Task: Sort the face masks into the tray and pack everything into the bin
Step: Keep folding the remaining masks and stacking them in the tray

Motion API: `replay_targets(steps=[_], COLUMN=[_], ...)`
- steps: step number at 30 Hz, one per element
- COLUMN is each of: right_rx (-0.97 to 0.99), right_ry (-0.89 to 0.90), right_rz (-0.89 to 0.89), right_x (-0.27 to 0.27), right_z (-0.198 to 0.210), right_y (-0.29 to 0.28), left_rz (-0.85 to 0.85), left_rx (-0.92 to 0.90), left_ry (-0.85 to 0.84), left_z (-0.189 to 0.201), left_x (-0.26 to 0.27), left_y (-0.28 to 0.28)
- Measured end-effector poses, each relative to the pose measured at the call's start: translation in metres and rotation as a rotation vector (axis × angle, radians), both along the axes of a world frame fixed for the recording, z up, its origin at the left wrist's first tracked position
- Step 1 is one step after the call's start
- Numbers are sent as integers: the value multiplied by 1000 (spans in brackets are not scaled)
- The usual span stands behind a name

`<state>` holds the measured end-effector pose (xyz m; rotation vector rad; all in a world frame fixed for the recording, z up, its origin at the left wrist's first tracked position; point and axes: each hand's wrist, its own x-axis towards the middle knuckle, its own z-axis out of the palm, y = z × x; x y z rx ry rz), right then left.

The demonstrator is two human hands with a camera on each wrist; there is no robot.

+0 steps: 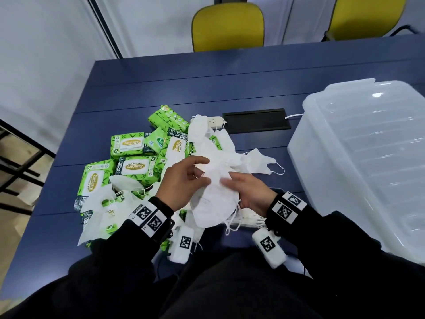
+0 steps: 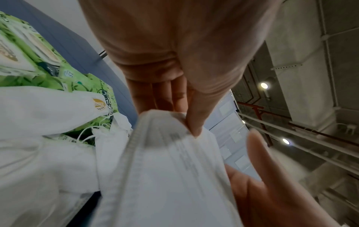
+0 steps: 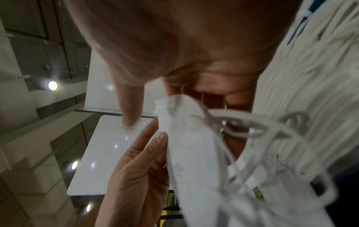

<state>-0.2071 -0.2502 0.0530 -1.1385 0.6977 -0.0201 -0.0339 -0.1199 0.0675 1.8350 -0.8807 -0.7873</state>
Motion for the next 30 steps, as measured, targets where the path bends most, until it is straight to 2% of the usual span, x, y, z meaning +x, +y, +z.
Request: replay_targets(steps=[3,6,10,12,16,18,20,22,24,30], right_rx=[-192,-219,-143,-66,250,435,490,382,183,-397], right_ry=[17,100,183,181,-66,-151,-158,-74,13,98], right_rz=[298,345,332,215,-152,-227,-235,-209,-158,218], right_x=[-17,-28,-44,-51,-55,-55,-53,-53,-54,-62], right_z=[-7,-14,-16,-17,-15,-8,-2,-6,-13,-24], right_y=[-5,-11,-24,-31,-36,-35,-33,-32,-32,-38], left_rz=[36,-2,76,106,136,142,146,139,131,-19], left_rx=[15,72,104,94,81,73,61,53,54,94], left_ry=[40,87,74,124,204,223,240,242,232,184], left_z=[-5,-10,-18,-22,-27,-26,-23,-21,-18,-8], left_x=[-4,-5,1,1,-11,-19,-24,-27,-28,-47], left_y=[2,10,23,30,36,33,27,20,14,2])
